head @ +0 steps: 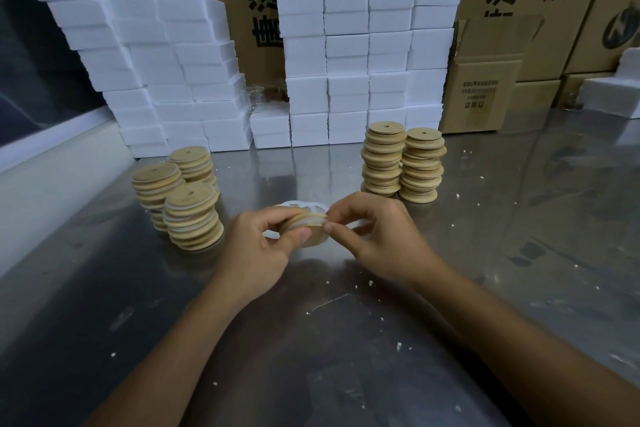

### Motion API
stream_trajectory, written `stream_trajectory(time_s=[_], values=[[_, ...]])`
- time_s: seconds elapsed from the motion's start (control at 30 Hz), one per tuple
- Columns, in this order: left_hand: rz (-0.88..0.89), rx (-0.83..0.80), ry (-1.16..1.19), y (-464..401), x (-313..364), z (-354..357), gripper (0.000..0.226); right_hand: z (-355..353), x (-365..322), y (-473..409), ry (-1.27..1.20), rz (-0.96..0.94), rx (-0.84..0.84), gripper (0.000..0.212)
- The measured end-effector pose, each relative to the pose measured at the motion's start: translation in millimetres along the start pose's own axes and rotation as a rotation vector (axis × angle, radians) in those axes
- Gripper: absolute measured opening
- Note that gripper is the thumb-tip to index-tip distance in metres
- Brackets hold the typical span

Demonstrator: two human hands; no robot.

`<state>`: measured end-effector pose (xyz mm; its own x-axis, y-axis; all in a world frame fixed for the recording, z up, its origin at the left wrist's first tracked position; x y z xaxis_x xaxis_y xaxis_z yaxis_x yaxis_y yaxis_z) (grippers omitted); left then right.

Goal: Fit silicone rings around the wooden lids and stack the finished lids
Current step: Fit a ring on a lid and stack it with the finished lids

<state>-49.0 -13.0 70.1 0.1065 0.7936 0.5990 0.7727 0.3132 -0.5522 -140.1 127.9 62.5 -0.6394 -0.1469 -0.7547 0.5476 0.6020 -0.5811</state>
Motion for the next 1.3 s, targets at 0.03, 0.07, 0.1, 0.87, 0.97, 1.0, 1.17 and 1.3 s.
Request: stream_trajectory(time_s=[0.03,0.07,0.1,0.87,0.97,1.0,1.17,1.3], values=[[-0.003,0.005,0.000,0,0,-1,0.044,0,2,0,-0.010,0.015,0.005,0.003],[-0.009,0.012,0.009,0,0,-1,0.042,-1,4,0,-0.033,0.035,0.015,0.003],[-0.021,0.020,0.032,0,0,-2,0.039,-1,7,0,-0.068,0.059,0.026,0.004],[-0.289,-0.130,0.460,3,-27,13,0.024,-2,2,-1,-0.189,0.190,0.023,0.010],[-0.323,-0.115,0.495,4,-30,12,0.029,-2,2,-1,-0.189,0.181,0.047,0.006],[-0.335,-0.111,0.507,4,-30,13,0.030,-1,2,0,-0.197,0.190,0.047,0.005],[-0.388,-0.099,0.538,5,-29,14,0.022,0,7,3,-0.391,0.315,0.064,0.009],[-0.425,-0.113,0.554,7,-28,18,0.020,4,6,5,-0.474,0.371,0.037,0.007]])
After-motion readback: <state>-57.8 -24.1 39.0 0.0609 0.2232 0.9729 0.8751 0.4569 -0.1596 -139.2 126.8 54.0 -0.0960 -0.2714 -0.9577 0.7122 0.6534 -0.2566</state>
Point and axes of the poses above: each hand's wrist, its own y-axis away from the middle knuckle, its own z-axis out of the palm, x = y × z, the point moved 8 cm from there along -y, towards the middle knuckle, and after that the axes turned 14 degrees about -y, right-handed, at the moved point
